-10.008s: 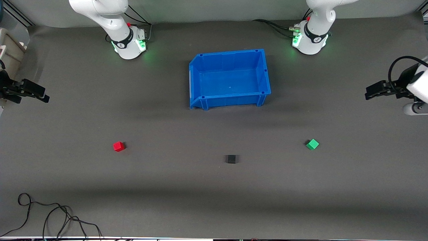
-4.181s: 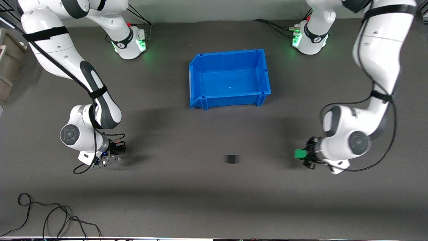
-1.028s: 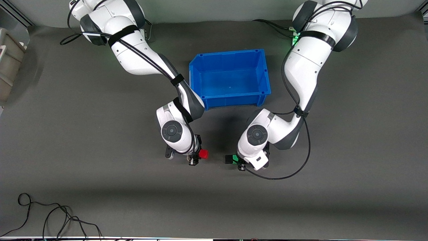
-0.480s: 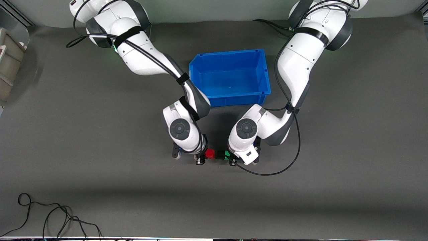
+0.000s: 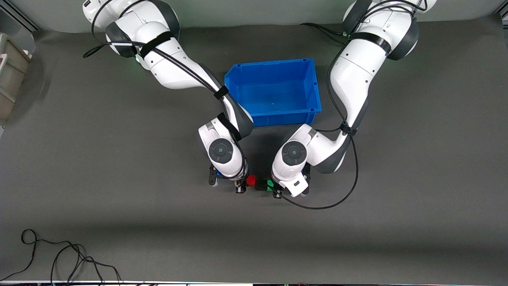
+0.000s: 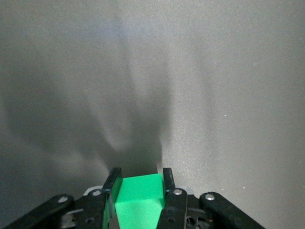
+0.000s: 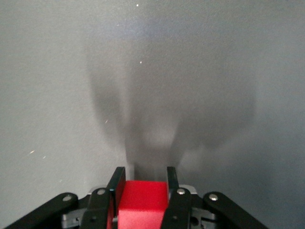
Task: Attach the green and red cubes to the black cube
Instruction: 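Lower both cubes against the black cube's sides with both grippers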
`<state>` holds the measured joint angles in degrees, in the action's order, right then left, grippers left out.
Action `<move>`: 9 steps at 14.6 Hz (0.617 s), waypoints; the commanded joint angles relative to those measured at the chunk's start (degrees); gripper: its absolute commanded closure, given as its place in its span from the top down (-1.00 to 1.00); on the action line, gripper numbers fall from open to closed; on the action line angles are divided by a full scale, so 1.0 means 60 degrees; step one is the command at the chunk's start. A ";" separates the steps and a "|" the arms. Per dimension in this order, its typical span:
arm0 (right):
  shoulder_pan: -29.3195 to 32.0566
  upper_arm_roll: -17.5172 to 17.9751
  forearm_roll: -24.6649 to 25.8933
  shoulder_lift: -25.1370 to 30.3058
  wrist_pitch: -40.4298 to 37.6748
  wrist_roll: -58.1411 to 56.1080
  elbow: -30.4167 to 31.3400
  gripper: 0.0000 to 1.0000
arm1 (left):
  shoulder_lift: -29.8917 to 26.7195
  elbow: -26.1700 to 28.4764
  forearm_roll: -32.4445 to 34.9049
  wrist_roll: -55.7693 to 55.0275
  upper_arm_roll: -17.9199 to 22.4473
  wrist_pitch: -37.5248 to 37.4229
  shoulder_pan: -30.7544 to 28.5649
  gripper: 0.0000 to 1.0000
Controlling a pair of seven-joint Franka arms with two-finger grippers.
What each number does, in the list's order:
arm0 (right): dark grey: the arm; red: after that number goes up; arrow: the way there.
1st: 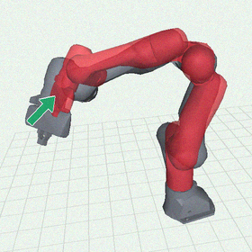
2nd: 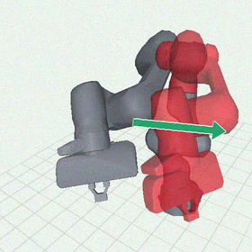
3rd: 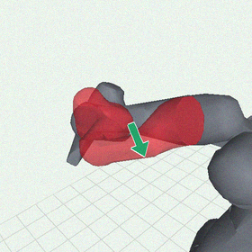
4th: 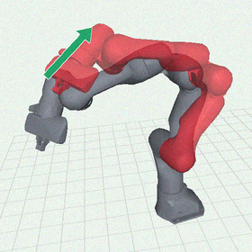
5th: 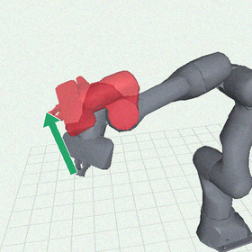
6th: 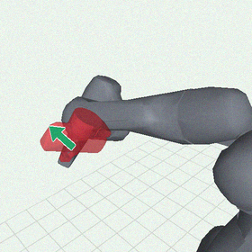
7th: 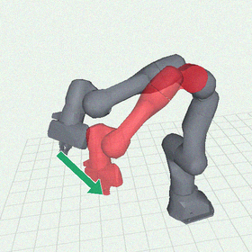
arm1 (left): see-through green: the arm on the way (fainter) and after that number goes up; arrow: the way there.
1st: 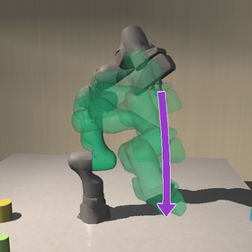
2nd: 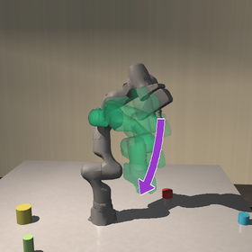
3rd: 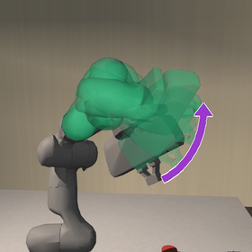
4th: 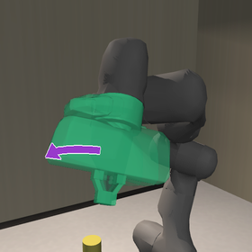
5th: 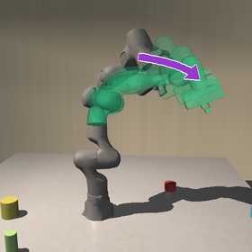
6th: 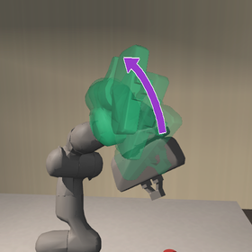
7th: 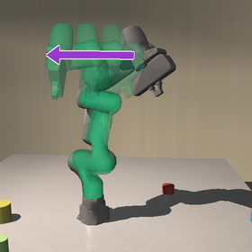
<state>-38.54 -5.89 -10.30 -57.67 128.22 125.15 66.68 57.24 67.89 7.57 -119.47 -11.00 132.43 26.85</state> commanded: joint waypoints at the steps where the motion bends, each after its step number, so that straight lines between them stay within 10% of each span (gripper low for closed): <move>1: -0.0066 -0.0074 0.0296 -0.0290 -0.0056 0.0382 -0.0463 -1.00 | -0.0062 -0.0080 0.0013 -0.0200 0.0061 -0.0143 0.0080 -1.00; 9: -0.0257 -0.0044 0.0282 -0.0495 -0.0071 0.0734 -0.0610 -1.00 | -0.0033 0.0007 0.0043 -0.0171 0.0061 -0.0143 0.0168 -1.00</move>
<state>-39.16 -5.75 -10.26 -59.42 128.25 126.75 65.30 57.25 67.93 7.57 -119.47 -11.04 132.34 27.19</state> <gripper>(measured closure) 0.612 0.604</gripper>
